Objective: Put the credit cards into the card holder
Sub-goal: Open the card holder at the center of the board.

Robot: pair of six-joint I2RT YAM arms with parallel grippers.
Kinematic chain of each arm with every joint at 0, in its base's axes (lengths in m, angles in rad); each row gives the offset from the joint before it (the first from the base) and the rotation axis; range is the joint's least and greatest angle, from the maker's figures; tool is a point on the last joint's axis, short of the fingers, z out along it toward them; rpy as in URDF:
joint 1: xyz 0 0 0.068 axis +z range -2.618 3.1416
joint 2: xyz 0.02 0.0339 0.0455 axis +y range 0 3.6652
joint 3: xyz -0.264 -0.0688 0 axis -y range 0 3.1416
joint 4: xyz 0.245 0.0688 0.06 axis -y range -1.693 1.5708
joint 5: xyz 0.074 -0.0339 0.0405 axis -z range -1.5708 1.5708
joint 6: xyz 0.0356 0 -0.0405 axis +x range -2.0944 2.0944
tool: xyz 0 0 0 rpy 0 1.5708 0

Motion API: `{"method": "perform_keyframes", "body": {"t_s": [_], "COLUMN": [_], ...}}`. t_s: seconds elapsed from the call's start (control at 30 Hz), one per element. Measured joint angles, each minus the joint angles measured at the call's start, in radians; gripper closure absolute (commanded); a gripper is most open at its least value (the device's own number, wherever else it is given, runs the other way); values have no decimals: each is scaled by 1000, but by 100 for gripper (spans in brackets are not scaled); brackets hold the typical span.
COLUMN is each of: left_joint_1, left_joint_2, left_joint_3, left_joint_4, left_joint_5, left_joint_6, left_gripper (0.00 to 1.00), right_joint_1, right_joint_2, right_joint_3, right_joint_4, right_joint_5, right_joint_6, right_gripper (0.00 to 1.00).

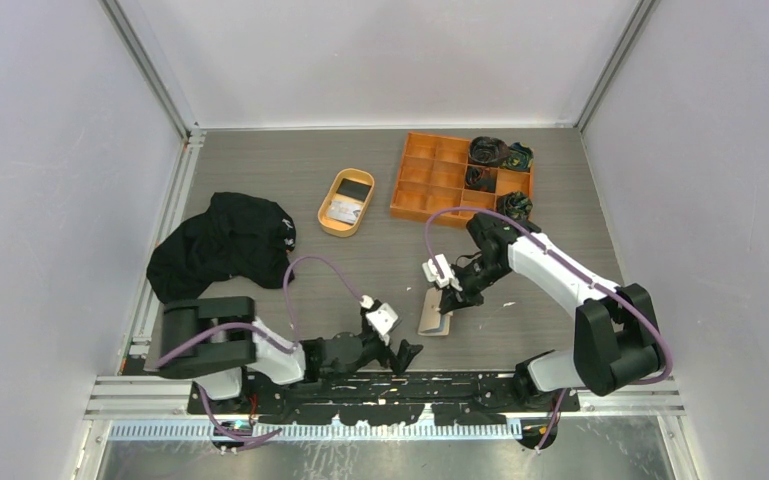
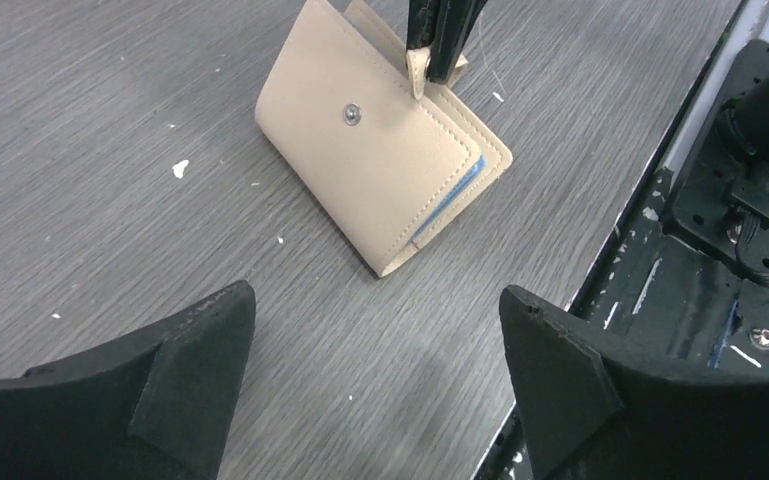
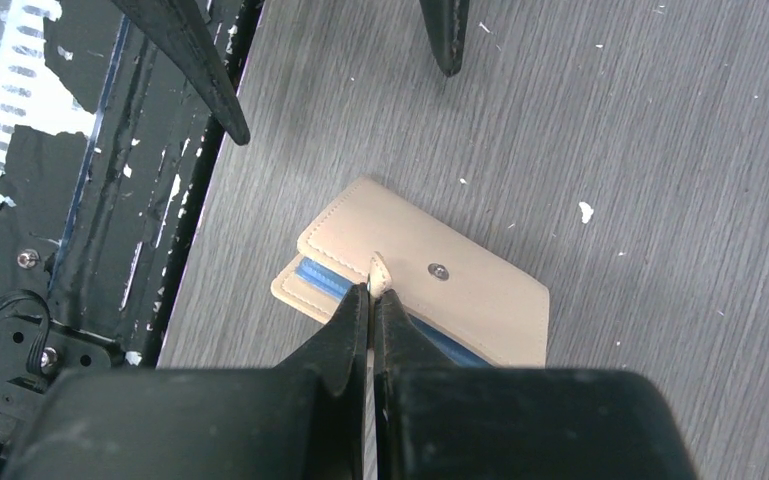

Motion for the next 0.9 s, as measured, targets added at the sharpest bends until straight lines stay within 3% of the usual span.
{"method": "perform_keyframes", "body": {"t_s": [0.17,0.27,0.47,0.67,0.9], "left_joint_1": [0,-3,-28,-81,-85], "left_joint_2": [-217,-308,-366,-209,21], "left_joint_3": [195,259,97,42,103], "left_joint_4": [-552,-685,-608,-431,-193], "left_joint_5": [-40,-53,-50,-46,-57], "left_joint_6": [-73,-76,30,290,451], "left_gripper": [5,7,8,8,8], "right_joint_1": [-25,-43,-51,-51,-50], "right_joint_2": [0,0,0,0,0], "right_joint_3": [3,3,3,3,3], "right_joint_4": [-9,-10,-13,-15,-14], "right_joint_5": [-9,-14,-19,-20,-29], "right_joint_6": [-6,-8,-15,-30,-34], "right_gripper": [96,95,95,95,95]}}
